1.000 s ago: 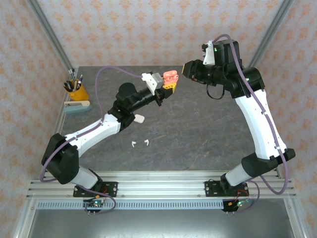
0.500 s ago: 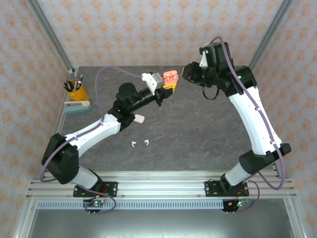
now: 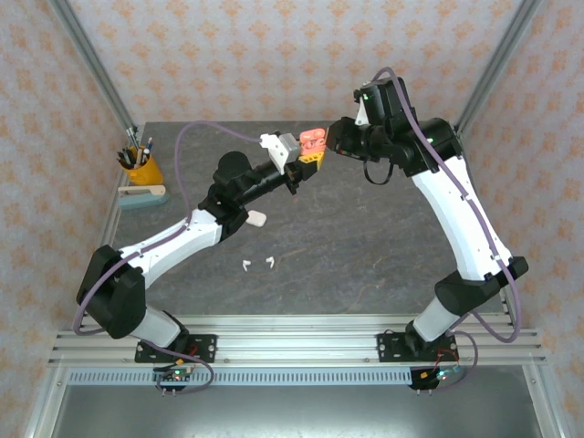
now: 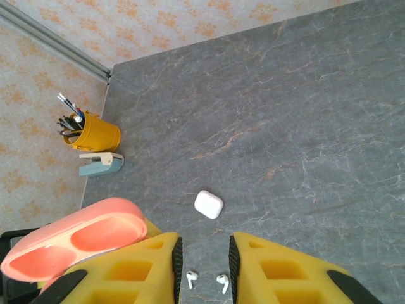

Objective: Insert the wireless bluetooth earbuds into the charging case

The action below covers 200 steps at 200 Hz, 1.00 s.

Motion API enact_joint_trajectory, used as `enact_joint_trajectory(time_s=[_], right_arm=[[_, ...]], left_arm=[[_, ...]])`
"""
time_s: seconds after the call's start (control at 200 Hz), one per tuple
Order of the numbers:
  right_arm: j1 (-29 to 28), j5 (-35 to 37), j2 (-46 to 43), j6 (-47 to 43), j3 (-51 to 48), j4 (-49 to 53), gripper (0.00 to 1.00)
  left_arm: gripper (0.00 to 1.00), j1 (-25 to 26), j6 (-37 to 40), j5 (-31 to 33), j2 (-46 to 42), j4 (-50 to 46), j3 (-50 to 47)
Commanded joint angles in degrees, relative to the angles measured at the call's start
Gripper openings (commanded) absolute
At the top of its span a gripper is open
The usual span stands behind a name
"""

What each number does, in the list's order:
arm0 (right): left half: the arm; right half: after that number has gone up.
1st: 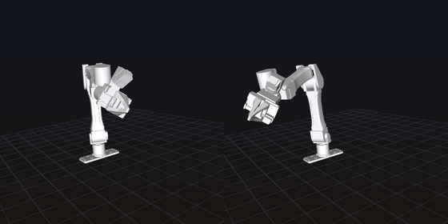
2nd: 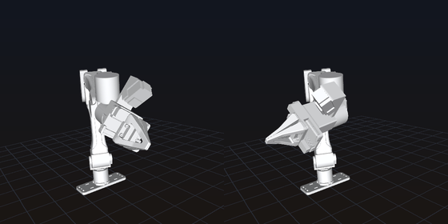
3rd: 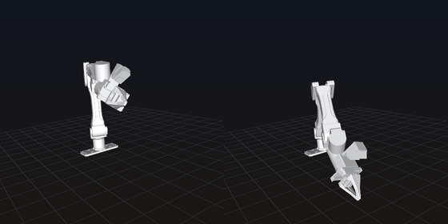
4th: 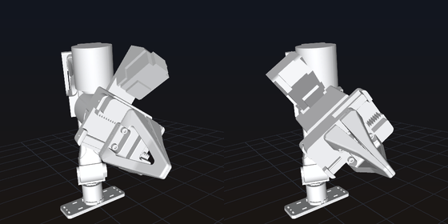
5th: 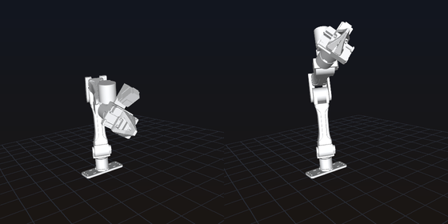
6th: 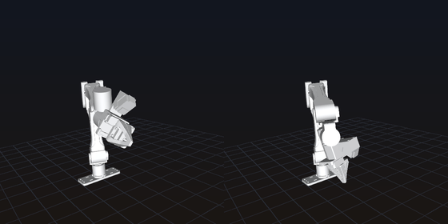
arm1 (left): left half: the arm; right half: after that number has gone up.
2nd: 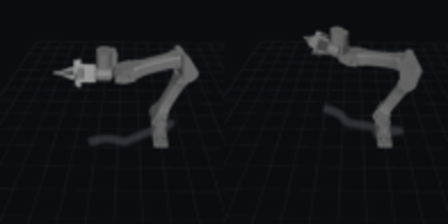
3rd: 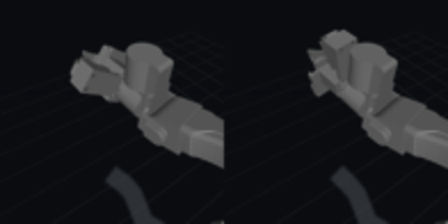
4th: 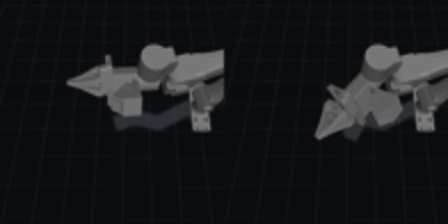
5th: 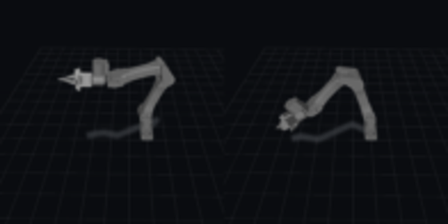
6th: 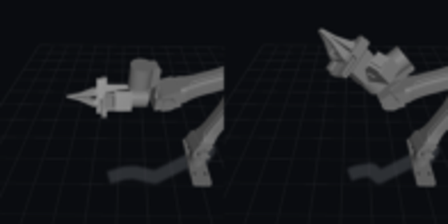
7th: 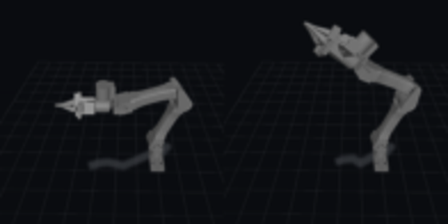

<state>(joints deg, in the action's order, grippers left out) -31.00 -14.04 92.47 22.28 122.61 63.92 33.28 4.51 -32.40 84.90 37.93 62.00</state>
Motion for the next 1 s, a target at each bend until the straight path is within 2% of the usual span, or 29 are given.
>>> enact_joint_trajectory(time_s=[0.0, 0.195, 0.4, 0.495, 0.721, 0.856, 0.996], right_arm=[[0.4, 6.0, 0.0, -1.2, 3.5, 3.6, 0.28], [4.7, 2.6, 2.0, -0.2, 9.4, 2.4, 0.28], [5.5, -7.0, 15.2, 1.0, 26.3, 6.2, 0.28], [5.5, -10.4, 20.0, 2.1, 30.5, 6.5, 0.28], [5.0, -13.7, 21.8, 1.4, 28.3, 6.7, 0.28], [3.9, -12.8, 16.4, -1.5, 21.9, 7.1, 0.28], [3.4, -10.8, 7.8, -2.8, 10.7, 5.6, 0.27]], left_arm=[[0.0, 0.2, -0.2, -0.5, 0.1, 2.4, 1.8], [0.0, 0.2, 0.2, -0.9, 0.0, 1.9, 1.4], [0.0, 0.1, 0.3, -1.7, 0.5, 1.7, 1.6], [0.0, 0.1, 0.3, -2.1, 0.9, 1.1, 2.0], [0.0, 0.2, 0.3, -2.3, 1.8, 0.1, 3.1], [0.0, 0.1, -0.1, -1.2, 2.8, 0.1, 3.6], [0.0, 0.0, -0.6, 0.4, 3.6, 1.2, 3.6]])
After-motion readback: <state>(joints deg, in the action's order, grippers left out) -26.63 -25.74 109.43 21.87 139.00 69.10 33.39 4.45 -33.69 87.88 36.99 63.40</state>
